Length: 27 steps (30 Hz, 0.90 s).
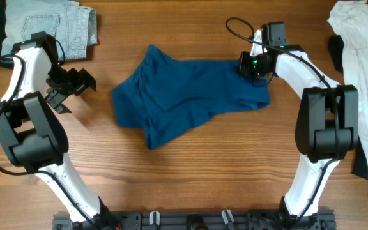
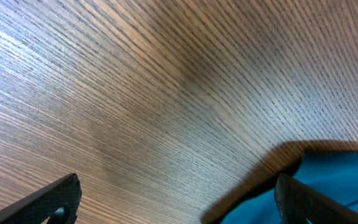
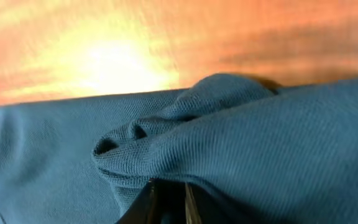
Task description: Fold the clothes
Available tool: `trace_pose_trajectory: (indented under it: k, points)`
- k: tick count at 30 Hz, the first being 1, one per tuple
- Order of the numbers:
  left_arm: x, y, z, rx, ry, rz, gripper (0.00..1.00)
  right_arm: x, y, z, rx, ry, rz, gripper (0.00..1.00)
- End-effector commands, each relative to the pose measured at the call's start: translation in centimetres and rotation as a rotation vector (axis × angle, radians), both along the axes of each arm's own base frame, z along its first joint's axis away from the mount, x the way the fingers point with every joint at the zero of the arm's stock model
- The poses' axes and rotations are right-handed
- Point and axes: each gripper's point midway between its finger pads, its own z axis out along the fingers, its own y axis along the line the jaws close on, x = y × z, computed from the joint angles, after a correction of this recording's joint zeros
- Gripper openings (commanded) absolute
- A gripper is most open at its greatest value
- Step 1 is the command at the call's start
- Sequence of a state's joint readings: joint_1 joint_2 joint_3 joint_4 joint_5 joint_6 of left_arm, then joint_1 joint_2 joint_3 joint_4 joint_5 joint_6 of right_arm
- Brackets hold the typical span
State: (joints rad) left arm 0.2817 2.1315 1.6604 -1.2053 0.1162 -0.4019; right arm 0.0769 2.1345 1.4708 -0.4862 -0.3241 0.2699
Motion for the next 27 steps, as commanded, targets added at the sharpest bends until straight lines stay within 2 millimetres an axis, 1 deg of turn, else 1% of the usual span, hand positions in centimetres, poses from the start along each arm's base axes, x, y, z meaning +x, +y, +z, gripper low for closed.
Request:
trace_pose_trajectory:
  k: [1, 4, 6, 8, 9, 11, 13, 14, 15, 19, 20, 21, 23, 24, 27]
  points:
    - [0.0, 0.0, 0.6, 0.016, -0.011, -0.011, 1.00, 0.4, -0.6, -2.3, -0.031, 0.022, -0.033, 0.15]
    - [0.0, 0.0, 0.6, 0.016, -0.012, -0.011, 1.00, 1.2, -0.6, 0.6, -0.028, -0.021, -0.033, 0.22]
    - [0.0, 0.0, 0.6, 0.016, -0.012, -0.011, 1.00, 1.6, -0.5, 3.6, -0.025, -0.061, -0.032, 0.26]
    - [0.0, 0.0, 0.6, 0.016, -0.011, -0.011, 1.00, 1.6, -0.5, 6.7, -0.025, -0.104, -0.024, 0.35]
    - [0.0, 0.0, 0.6, 0.016, -0.011, -0.011, 1.00, 1.3, -0.5, 8.0, -0.029, -0.122, -0.014, 0.39]
    - [0.0, 0.0, 0.6, 0.016, -0.011, -0.011, 1.00, 0.3, -0.8, 10.2, -0.043, -0.134, -0.007, 0.41]
    - [0.0, 0.0, 0.6, 0.016, -0.011, -0.011, 1.00, -1.2, -1.4, 11.2, -0.084, -0.112, 0.000, 0.43]
    - [0.0, 0.0, 0.6, 0.016, -0.012, -0.011, 1.00, -1.9, -1.8, 11.2, -0.103, -0.089, -0.007, 0.44]
    - [0.0, 0.0, 0.6, 0.016, -0.012, -0.011, 1.00, -3.0, -2.3, 10.9, -0.126, -0.046, -0.014, 0.43]
    - [0.1, 0.1, 0.6, 0.017, -0.016, -0.010, 1.00, -5.8, -2.5, 8.6, -0.145, 0.080, 0.011, 0.34]
    - [0.1, 0.1, 0.6, 0.018, -0.019, -0.010, 1.00, -7.1, -2.5, 6.7, -0.148, 0.143, 0.014, 0.26]
    - [0.1, 0.1, 0.6, 0.018, -0.018, -0.010, 1.00, -7.8, -2.6, 5.0, -0.150, 0.177, 0.014, 0.17]
    - [0.1, 0.1, 0.6, 0.018, -0.018, -0.010, 1.00, -8.6, -2.6, 2.7, -0.143, 0.228, -0.018, 0.10]
    - [0.1, 0.1, 0.6, 0.018, -0.018, -0.011, 1.00, -9.0, -2.7, 1.7, -0.141, 0.248, -0.029, 0.08]
    - [0.2, 0.1, 0.6, 0.018, -0.019, -0.011, 1.00, -10.3, -2.6, -1.3, -0.142, 0.301, -0.025, 0.07]
